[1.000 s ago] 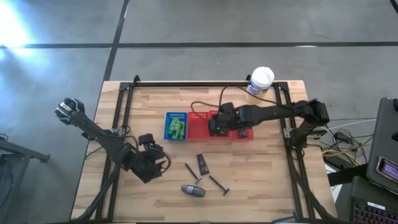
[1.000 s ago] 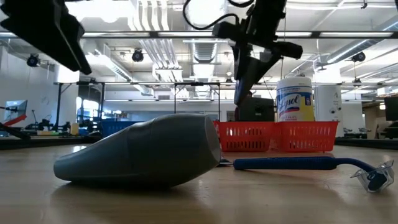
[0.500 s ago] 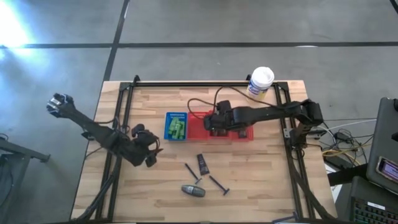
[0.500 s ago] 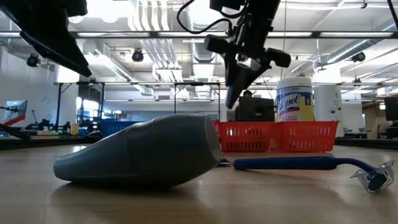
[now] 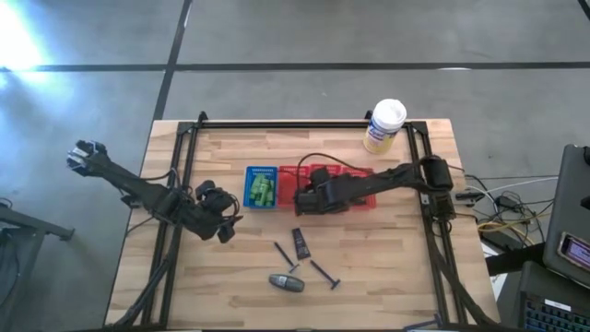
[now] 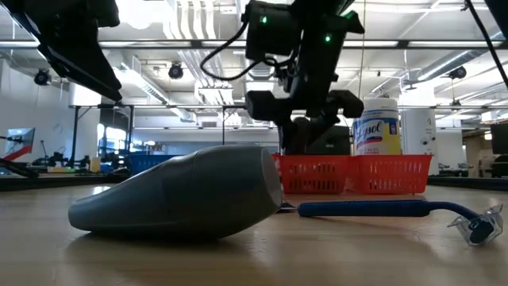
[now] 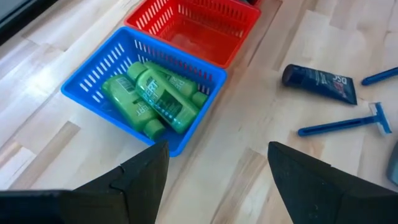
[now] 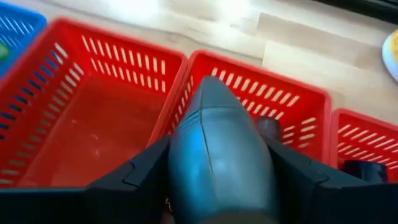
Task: Pick & Place Travel size toiletries
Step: Put the gray deodorant into the middle red bin
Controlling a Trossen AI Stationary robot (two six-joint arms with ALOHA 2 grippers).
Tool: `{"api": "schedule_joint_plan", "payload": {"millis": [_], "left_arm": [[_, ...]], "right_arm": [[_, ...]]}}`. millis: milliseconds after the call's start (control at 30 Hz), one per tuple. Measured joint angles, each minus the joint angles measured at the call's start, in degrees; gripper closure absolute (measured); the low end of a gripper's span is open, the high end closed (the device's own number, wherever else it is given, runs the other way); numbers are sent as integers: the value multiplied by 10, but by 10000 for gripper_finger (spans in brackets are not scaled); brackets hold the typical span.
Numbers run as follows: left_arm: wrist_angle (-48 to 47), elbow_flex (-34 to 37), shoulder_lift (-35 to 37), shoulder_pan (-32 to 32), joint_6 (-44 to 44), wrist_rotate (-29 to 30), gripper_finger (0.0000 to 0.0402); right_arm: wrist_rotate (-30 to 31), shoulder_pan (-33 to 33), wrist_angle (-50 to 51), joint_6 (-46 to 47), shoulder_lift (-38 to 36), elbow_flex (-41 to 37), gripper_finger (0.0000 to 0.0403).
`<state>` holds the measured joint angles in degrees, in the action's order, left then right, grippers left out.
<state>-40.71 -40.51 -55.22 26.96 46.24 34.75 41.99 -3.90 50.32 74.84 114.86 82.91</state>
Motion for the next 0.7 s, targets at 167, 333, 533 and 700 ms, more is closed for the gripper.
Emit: {"api": "schedule_joint_plan", "payload": {"millis": [167, 333, 533, 700], "left_arm": [[0, 0, 0, 0, -1, -7, 124], [-1, 0, 0, 0, -1, -13, 124], [2, 1, 0, 0, -12, -43, 124], [6, 3, 0, 2, -60, -91, 124]], "right_arm": [[-19, -10, 4, 25, 4, -1, 161], [-13, -9, 29, 19, -22, -1, 127], [-19, -10, 56, -19, -66, 0, 88], [-70, -14, 65, -78, -120, 0, 63]]}}
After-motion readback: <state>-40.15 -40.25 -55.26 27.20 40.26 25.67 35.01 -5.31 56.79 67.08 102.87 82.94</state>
